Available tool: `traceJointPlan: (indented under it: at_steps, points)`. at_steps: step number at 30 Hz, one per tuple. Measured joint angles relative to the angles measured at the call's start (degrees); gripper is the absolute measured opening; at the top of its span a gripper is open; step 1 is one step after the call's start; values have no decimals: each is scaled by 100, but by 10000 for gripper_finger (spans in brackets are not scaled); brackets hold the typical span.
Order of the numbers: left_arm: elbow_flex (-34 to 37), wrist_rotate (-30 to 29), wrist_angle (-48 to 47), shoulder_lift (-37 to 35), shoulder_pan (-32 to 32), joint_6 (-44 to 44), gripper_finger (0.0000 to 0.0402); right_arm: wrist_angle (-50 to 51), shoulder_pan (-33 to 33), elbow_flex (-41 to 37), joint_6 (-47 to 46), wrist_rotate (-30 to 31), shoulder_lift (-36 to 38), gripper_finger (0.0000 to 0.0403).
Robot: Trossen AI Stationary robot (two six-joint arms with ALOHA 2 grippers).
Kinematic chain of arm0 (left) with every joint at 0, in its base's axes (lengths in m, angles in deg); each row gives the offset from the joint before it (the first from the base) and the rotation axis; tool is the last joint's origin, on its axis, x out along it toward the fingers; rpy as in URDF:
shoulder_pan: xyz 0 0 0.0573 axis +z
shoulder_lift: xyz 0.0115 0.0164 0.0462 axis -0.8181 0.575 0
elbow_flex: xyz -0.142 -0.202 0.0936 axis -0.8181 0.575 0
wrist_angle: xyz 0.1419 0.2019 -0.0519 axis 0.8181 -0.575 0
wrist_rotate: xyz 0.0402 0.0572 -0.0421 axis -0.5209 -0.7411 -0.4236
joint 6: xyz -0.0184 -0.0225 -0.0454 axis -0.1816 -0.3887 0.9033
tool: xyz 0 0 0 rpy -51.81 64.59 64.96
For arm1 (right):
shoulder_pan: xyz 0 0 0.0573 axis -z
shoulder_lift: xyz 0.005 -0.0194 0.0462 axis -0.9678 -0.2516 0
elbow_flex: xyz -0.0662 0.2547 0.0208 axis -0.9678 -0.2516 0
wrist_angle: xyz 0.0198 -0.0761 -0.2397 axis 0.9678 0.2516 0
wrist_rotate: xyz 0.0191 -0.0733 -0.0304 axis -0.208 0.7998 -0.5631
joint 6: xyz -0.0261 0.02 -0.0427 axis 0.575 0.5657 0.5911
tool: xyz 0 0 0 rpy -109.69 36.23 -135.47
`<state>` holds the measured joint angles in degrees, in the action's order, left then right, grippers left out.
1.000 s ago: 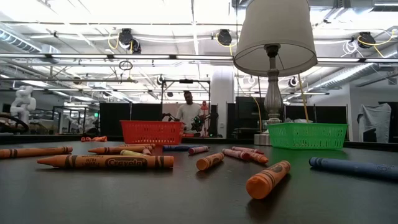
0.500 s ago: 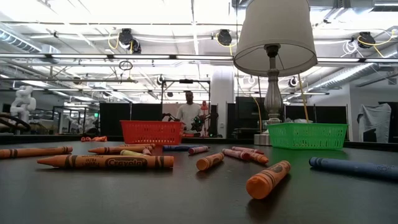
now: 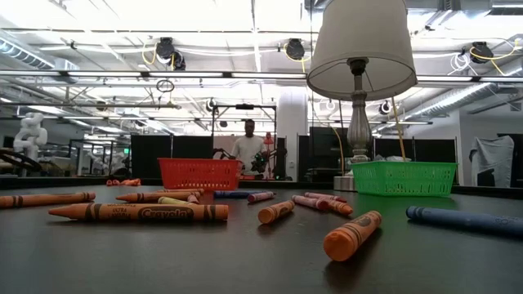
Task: Sort crayons
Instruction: Put the orange crayon into the blue basket
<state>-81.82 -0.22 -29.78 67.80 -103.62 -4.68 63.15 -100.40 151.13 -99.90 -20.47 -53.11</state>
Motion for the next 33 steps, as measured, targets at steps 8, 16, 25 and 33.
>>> traceJointPlan:
  at_steps: [8,16,25,33]
  points:
    - [726,305,1155,0,-223,-122,35,-1,17,0,-154,23,-180,167]
    - [949,331,1370,0,-531,-155,49,-4,20,-2,-676,30,-491,167]
    - [1136,126,1215,0,-791,-116,130,-362,20,-2,-1100,30,-806,167]
    - [859,213,1202,-60,-370,-110,153,-605,50,-2,-2268,1,-974,167]
